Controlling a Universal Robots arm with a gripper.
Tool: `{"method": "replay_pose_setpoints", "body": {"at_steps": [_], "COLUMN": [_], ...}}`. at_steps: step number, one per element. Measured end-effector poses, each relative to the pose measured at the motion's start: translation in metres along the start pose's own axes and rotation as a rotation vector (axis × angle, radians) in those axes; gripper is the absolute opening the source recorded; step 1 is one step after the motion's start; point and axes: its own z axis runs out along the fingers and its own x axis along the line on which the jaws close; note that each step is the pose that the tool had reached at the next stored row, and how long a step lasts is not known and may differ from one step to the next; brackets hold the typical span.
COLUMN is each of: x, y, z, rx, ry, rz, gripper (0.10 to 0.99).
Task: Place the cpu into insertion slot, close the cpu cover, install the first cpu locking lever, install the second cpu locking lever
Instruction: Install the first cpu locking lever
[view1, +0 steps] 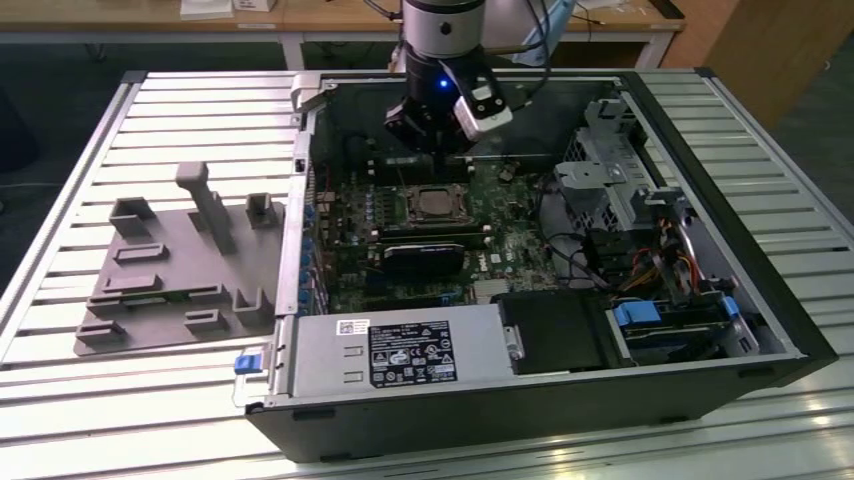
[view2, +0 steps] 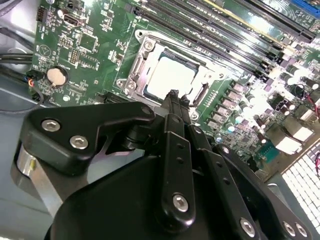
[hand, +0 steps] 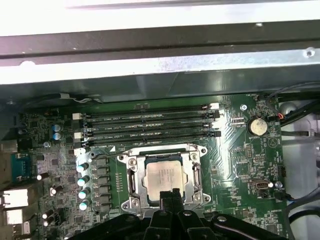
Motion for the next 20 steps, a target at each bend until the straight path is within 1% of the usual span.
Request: {"method": "replay_pose_setpoints", "body": {"at_steps": [3, 5, 17, 20], "x": [0.0051, 0.01, 0.0439, 0.0519], "y": [-0.0005, -0.001, -0.0045, -0.0054], "z": [-0.0003, -0.0005, -0.0019, -0.0019], "rx": [0.0, 0.0, 0.0, -0.002], "ry": [0.0, -0.0001, -0.0002, 0.0], "rz": [0.0, 0.0, 0.0, 0.0], "gripper": [0.106, 0.106, 0.106, 0.106]}}
